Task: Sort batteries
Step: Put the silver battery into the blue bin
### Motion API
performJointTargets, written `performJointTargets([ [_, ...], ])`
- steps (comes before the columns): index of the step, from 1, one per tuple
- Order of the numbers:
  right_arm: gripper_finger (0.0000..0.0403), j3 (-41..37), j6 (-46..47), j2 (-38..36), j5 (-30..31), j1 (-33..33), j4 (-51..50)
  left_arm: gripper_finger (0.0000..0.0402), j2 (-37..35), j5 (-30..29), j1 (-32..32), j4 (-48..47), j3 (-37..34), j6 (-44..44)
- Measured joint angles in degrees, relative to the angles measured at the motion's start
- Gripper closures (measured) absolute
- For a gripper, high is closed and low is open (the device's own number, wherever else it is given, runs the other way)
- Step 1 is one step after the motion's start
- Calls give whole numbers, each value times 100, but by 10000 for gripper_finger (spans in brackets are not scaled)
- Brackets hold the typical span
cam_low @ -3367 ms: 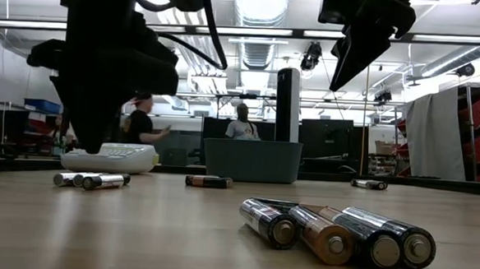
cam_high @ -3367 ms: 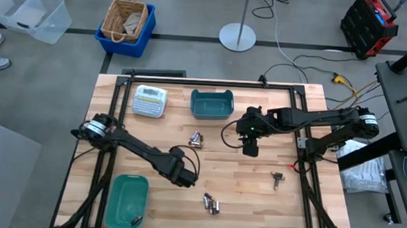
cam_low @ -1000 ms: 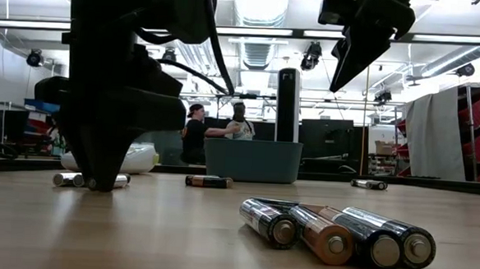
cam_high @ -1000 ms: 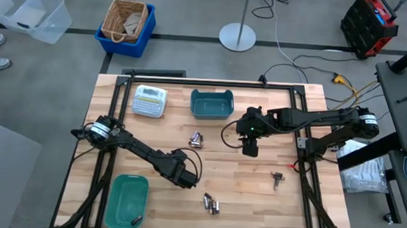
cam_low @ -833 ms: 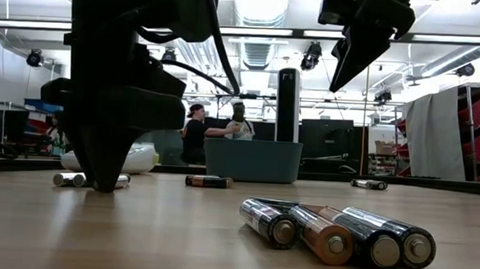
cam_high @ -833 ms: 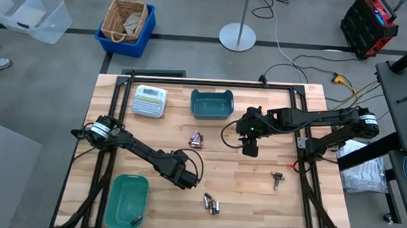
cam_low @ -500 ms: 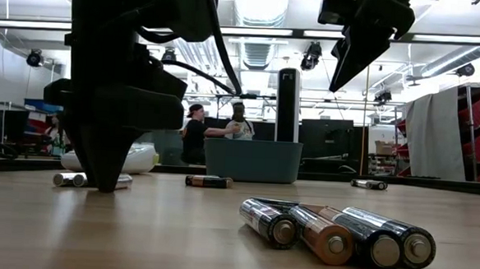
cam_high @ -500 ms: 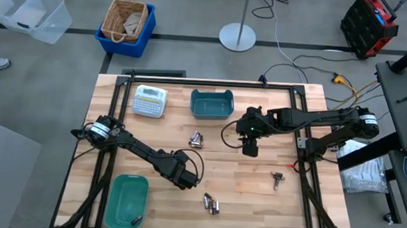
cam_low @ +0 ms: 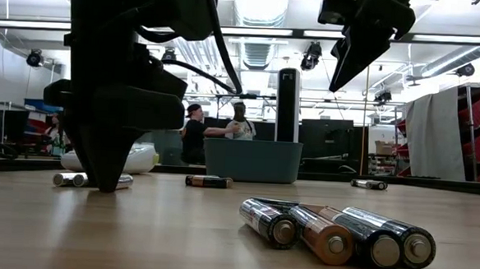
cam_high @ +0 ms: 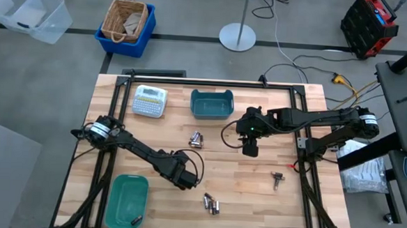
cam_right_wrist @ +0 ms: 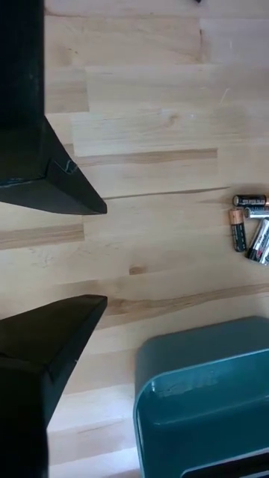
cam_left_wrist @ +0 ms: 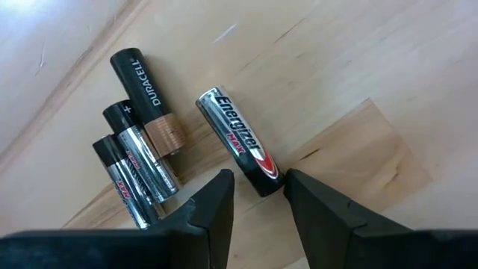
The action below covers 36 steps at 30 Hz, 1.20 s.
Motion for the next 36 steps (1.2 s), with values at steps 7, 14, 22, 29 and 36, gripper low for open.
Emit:
performJointTargets([
  [7,223,-3,1,0,0,-1,2,286,-2,-39,25,67,-49,-135],
  [14,230,-7,-32,0,0,0,7,336,0,-42,27,143,-51,-161],
  [22,225,-7,-41,0,0,-2,67,398,4,-39,27,196,-45,-120],
  [29,232,-57,-138,-2,-110,-1,190,401,-125,-385,-12,1,69,202],
  [36,235,-577,-523,-7,-1037,1,1460,401,-752,-863,-100,-42,130,633],
])
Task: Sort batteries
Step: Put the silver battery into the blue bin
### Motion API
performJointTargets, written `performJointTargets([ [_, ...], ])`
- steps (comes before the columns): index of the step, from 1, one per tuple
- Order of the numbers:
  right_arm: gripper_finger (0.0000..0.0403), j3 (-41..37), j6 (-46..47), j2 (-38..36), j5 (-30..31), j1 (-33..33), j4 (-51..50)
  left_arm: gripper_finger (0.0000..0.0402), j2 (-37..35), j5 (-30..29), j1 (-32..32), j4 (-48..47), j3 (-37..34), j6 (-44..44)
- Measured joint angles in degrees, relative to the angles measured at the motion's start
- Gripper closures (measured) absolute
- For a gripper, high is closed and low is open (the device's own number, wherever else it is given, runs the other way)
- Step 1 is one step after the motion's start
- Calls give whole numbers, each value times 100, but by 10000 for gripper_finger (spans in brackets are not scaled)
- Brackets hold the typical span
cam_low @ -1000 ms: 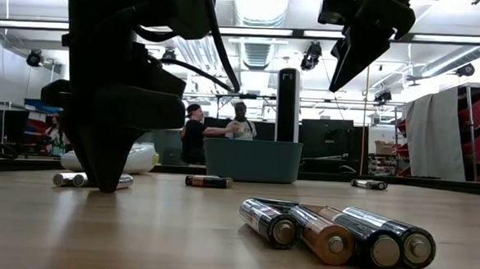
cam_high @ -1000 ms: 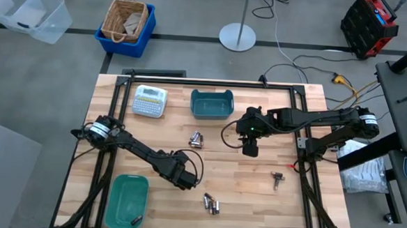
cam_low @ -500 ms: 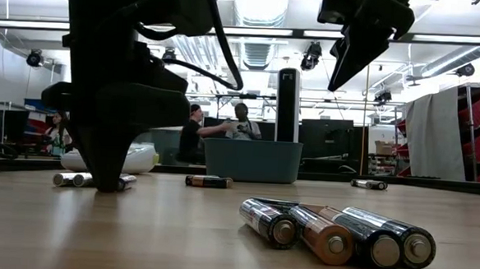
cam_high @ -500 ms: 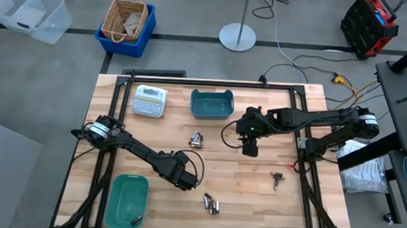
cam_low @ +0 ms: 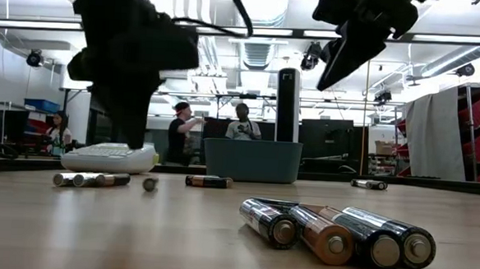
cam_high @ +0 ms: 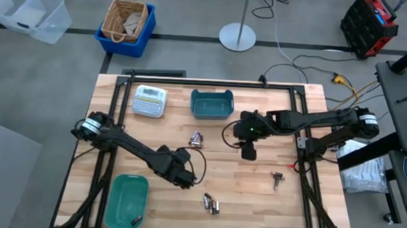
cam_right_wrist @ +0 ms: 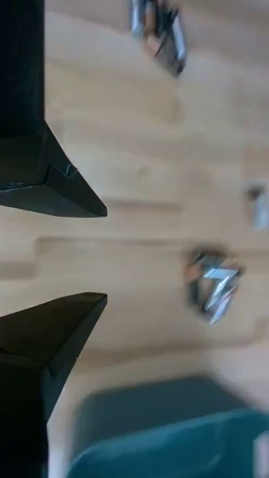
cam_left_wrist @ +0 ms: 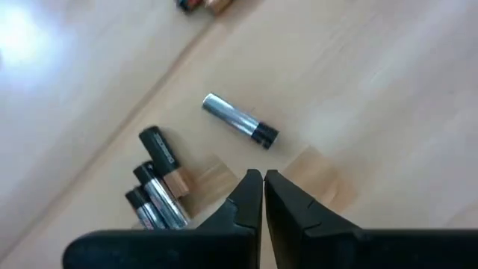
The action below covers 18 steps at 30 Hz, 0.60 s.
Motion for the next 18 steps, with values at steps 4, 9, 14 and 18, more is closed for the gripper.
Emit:
performJointTargets([
  [4,228,-408,-65,0,-464,2,900,401,-344,-366,-76,106,11,140],
  [9,223,-634,396,4,-467,0,1125,401,-359,-862,26,157,11,-261],
  [14,230,-973,1048,303,-469,52,1890,401,-254,-1003,116,206,-2,-294],
  [18,241,-996,1510,781,-425,91,2657,401,-285,-1439,114,126,-2,-274],
])
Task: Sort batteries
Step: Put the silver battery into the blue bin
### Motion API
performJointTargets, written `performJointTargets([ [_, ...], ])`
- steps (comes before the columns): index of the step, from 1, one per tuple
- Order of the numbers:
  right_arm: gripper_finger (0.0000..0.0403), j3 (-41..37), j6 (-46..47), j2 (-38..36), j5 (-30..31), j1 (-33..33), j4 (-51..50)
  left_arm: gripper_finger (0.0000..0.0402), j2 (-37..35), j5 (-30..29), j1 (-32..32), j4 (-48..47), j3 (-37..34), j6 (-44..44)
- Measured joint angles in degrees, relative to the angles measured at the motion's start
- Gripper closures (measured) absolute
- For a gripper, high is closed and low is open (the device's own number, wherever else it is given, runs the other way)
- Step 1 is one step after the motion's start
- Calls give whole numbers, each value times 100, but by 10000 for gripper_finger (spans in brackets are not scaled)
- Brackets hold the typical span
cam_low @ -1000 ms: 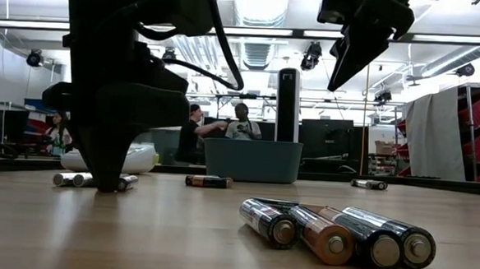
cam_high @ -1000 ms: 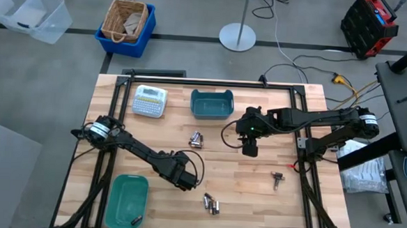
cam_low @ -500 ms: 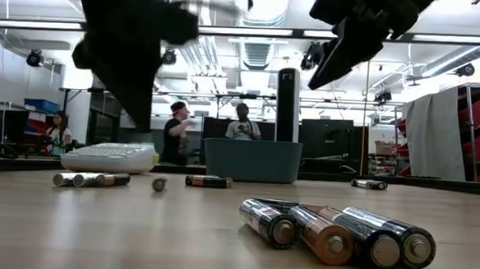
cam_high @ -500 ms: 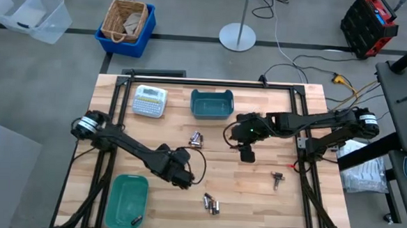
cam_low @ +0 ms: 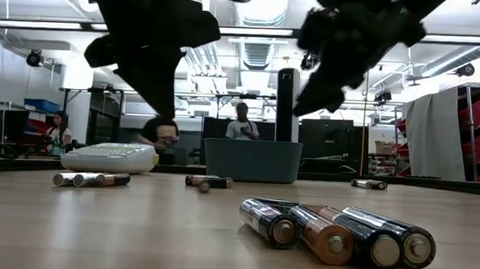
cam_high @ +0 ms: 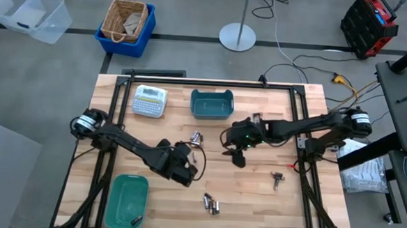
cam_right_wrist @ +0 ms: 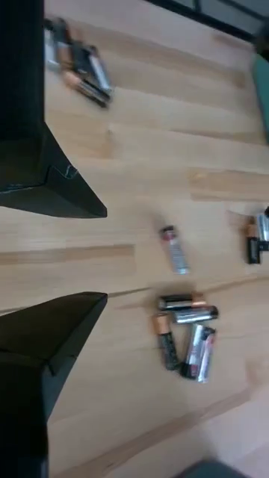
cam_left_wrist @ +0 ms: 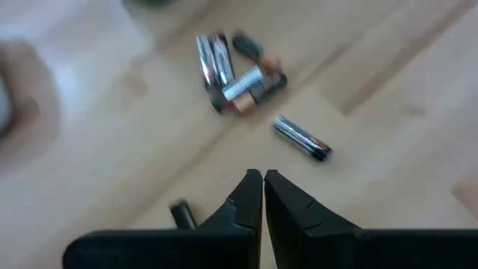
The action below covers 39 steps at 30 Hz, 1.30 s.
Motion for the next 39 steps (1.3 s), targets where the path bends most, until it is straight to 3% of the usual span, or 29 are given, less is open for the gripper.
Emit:
performJointTargets([
  [7,229,345,812,879,849,278,73,401,-506,-833,-9,-608,0,0],
  [16,211,1205,1589,1682,1437,374,-896,401,-1216,-1955,-7,-1246,0,148],
  [22,209,1710,1920,2166,1478,374,-1430,402,-1497,-2407,-7,-1397,0,328],
  [33,210,2006,2269,2789,1545,374,-1963,402,-1565,-2520,-32,-1801,-12,287],
  [39,243,2011,2039,2918,1619,374,-2146,402,-1565,-2502,-35,-1879,-65,280],
])
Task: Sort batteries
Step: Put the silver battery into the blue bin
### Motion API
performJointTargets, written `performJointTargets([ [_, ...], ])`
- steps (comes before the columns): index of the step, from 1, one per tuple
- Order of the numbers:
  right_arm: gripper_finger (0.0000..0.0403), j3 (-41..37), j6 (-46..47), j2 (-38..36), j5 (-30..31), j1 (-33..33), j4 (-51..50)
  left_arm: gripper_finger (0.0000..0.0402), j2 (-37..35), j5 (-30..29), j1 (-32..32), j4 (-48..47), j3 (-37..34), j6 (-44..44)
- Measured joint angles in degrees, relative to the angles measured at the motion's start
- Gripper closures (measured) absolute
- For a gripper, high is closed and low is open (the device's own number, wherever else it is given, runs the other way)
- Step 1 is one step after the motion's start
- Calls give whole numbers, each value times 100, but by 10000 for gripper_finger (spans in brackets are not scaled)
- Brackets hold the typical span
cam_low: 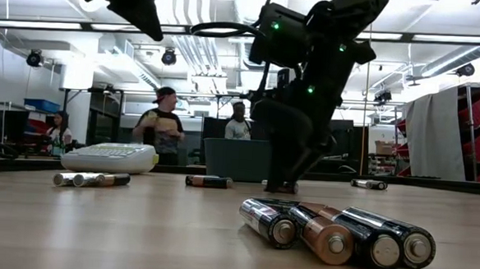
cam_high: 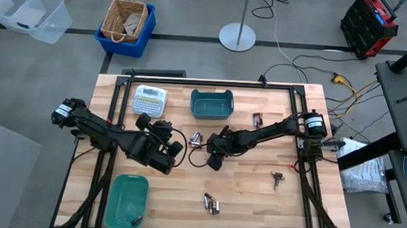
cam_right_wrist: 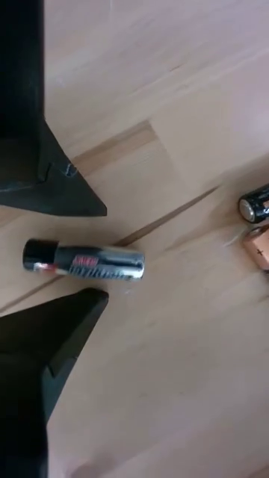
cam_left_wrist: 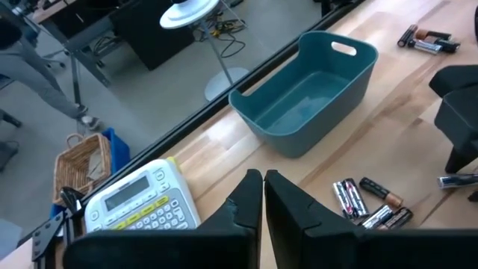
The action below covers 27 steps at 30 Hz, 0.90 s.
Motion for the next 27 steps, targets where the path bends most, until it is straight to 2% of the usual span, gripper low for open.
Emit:
performJointTargets([
  [10,368,-26,-967,20,-9,-45,-113,402,0,179,-123,-332,-43,-7],
  [15,368,-40,-1503,-245,-157,-69,-118,402,-1,113,-509,-767,-56,-402],
  [19,368,-62,-2162,-805,-829,-179,-426,402,-92,102,-942,-1209,-108,-581],
  [22,368,26,-2682,-1367,-1384,-422,-83,402,-276,79,-1246,-1399,-121,-445],
  [27,368,-2,-3392,-1900,-1755,-1108,434,402,-860,-323,-1797,-1356,-502,32],
])
